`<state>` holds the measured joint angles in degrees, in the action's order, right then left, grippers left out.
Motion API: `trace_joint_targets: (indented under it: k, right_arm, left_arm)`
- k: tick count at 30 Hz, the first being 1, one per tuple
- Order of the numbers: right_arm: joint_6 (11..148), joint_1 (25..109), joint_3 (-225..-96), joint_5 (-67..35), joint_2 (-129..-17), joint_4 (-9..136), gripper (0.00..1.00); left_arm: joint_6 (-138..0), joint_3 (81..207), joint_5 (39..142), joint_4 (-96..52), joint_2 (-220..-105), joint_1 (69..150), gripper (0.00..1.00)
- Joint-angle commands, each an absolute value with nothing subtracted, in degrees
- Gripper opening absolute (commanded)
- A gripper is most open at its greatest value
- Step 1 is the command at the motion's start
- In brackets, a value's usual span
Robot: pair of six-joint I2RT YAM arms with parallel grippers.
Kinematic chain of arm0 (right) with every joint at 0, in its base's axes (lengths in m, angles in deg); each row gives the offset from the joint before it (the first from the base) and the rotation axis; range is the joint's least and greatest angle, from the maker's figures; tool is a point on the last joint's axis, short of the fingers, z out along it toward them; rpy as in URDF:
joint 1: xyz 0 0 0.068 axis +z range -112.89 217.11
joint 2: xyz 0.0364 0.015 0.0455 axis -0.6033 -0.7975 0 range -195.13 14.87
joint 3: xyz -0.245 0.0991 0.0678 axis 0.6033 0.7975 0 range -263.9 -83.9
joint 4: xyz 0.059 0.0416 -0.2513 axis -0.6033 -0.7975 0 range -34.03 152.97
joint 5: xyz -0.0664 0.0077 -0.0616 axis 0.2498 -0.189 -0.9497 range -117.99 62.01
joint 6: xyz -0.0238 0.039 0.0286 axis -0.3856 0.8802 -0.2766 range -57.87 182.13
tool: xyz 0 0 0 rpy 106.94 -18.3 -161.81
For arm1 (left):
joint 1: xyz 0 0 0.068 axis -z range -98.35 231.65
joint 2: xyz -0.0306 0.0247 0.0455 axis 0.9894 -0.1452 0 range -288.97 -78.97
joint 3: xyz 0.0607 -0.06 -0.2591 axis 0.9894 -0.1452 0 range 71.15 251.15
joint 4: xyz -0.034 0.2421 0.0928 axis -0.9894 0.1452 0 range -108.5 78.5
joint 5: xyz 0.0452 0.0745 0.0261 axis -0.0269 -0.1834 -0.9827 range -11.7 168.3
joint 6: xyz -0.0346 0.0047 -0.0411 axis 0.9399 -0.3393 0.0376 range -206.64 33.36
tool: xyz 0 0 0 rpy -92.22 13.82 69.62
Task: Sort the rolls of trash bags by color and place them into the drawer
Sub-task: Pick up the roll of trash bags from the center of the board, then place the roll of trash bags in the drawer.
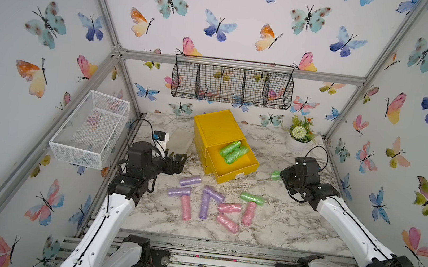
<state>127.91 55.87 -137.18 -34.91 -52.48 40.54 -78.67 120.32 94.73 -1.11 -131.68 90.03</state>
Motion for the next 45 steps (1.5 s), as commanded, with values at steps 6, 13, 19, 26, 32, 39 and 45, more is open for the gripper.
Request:
trace_joint_targets:
  k: [6, 13, 19, 26, 32, 39, 45]
  right_arm:
    - [112.65, 55.82, -142.43, -33.04, -49.38, 37.89, 0.26]
    - [111.09, 55.81, -149.06, -24.58, -50.77, 37.33, 0.25]
    - [109.18, 55.82, -153.33, -19.78, -53.44, 37.38, 0.25]
    - [110.38, 55.9, -157.68, -7.01, -57.64, 41.9, 0.23]
    - [112.56, 58.2, -164.52, -3.73, -62.91, 39.77, 0.22]
    - [115.26, 63.45, -172.04, -4.33, -67.12, 37.24, 0.22]
    - [118.11, 66.84, -174.02, -4.24, -69.56, 36.04, 0.22]
  left_arm:
    - [-79.15, 119.84, 94.19, -1.85, -130.74, 90.35, 0.92]
    - [-79.07, 119.93, 94.27, -1.8, -131.0, 90.36, 0.92]
    - [-79.08, 119.93, 94.21, -1.8, -130.83, 90.35, 0.92]
    - [-79.04, 120.02, 94.34, -1.8, -131.0, 90.41, 0.92]
    - [-79.03, 119.93, 94.08, -1.8, -130.74, 90.38, 0.92]
    - [-79.04, 119.93, 94.03, -1.81, -130.83, 90.35, 0.92]
    - [-79.03, 119.93, 93.92, -1.8, -130.83, 90.36, 0.92]
